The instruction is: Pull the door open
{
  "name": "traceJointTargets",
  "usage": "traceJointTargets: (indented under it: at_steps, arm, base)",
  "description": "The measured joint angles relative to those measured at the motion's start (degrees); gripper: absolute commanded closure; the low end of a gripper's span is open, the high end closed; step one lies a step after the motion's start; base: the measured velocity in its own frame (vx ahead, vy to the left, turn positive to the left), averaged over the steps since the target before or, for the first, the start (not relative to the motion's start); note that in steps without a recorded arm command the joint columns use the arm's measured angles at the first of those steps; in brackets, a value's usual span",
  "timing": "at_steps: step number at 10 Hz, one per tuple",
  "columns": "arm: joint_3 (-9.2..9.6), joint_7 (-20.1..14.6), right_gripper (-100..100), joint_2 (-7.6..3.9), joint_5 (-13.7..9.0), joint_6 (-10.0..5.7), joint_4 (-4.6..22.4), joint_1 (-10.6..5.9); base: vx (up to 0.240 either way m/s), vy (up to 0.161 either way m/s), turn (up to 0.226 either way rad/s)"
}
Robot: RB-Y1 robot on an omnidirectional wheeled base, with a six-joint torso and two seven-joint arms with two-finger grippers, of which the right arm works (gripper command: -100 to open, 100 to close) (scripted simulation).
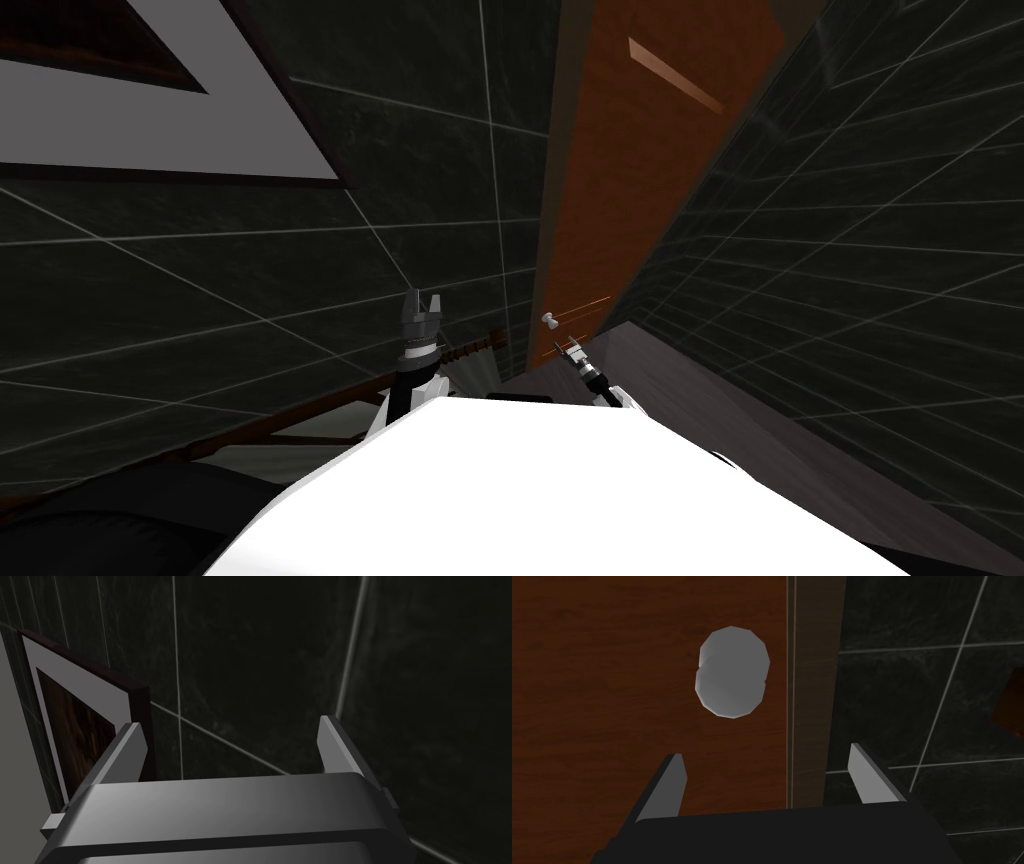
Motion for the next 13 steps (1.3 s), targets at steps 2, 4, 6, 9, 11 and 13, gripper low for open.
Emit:
traceJointTargets:
  at_steps: [2,4,6,9,11,13]
  arm:
    - [0.00,0.0,-100,0.00,0.0,0.00,0.0,-0.01]
    - [0.00,0.0,-100,0.01,0.0,0.00,0.0,0.00]
    - [0.22,-0.3,-100,0.01,0.5,-0.01,-0.8,0.53]
    - [0.23,-0.3,-100,0.02,0.6,-0.16,-0.7,0.52]
    - [0.23,-0.3,-100,0.02,0.6,-0.16,-0.7,0.53]
    - [0.23,-0.3,-100,0.02,0.6,-0.16,-0.7,0.53]
  base:
    - [-0.002,0.002,-0.006]
    - [-0.006,0.008,-0.023]
    - [-0.001,0.001,-0.002]
    - [-0.004,0.005,-0.015]
    - [0.002,-0.003,0.008]
    - [0.000,0.000,0.000]
